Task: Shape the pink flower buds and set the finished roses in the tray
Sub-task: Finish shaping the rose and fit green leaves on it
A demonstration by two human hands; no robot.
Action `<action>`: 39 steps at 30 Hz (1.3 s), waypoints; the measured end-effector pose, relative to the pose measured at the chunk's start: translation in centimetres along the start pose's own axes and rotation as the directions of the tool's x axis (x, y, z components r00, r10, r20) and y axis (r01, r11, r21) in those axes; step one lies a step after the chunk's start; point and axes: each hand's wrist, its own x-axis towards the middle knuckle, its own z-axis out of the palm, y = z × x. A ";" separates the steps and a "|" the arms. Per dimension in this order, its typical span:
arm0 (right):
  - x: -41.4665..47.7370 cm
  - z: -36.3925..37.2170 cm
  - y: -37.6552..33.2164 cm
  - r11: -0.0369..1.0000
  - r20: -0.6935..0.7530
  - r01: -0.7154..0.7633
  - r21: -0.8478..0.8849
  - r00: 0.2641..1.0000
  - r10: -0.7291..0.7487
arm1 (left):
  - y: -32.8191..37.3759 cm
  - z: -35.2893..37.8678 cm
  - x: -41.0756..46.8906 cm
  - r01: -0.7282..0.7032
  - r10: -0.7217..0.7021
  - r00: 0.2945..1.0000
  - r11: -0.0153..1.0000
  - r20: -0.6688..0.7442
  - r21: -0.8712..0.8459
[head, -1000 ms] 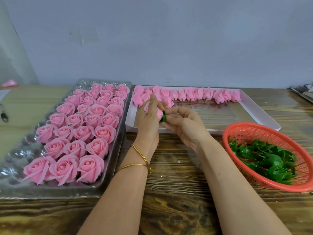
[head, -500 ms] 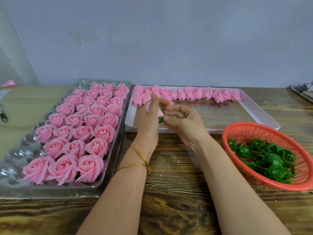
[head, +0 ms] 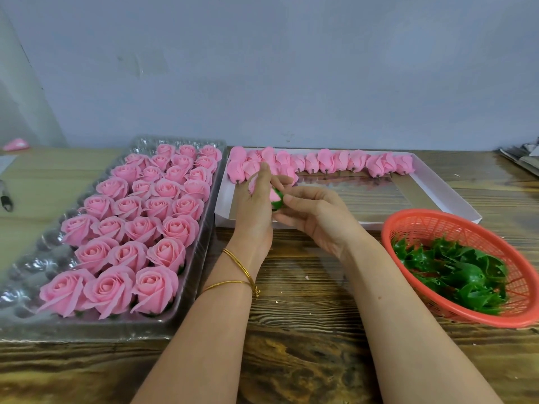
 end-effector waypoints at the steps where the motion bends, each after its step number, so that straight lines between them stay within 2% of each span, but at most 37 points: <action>1: -0.1 0.0 0.0 1.000 0.012 -0.015 -0.003 1.000 0.015 | 0.0 0.0 0.0 0.004 -0.004 1.000 1.000 0.007 -0.003; 13: 0.3 -0.3 0.3 0.999 -0.048 0.034 0.006 0.998 -0.034 | 0.1 -0.1 -0.2 0.002 -0.007 0.999 0.994 0.048 0.110; 21: 0.3 -0.2 0.5 0.981 -0.037 0.138 -0.133 0.989 -0.144 | 0.3 0.2 -0.3 0.039 -0.041 0.999 0.994 0.019 0.105; 25: 0.3 -0.1 0.5 0.968 -0.062 0.157 -0.195 0.983 -0.172 | 0.2 0.2 -0.3 0.010 -0.016 0.999 0.992 0.040 0.126; 28: 0.3 -0.2 0.4 0.981 -0.044 0.127 -0.147 0.990 -0.134 | 0.2 0.3 -0.2 0.001 -0.004 1.000 0.993 0.023 0.117; 33: 0.2 -0.2 0.1 0.997 0.057 0.026 0.077 0.998 -0.031 | 0.1 0.1 0.0 -0.026 0.026 1.000 0.998 0.002 0.062; 39: -0.1 0.1 0.0 1.000 0.079 -0.007 0.024 0.997 0.005 | 0.1 0.0 -0.1 -0.006 0.005 0.999 0.999 0.036 0.041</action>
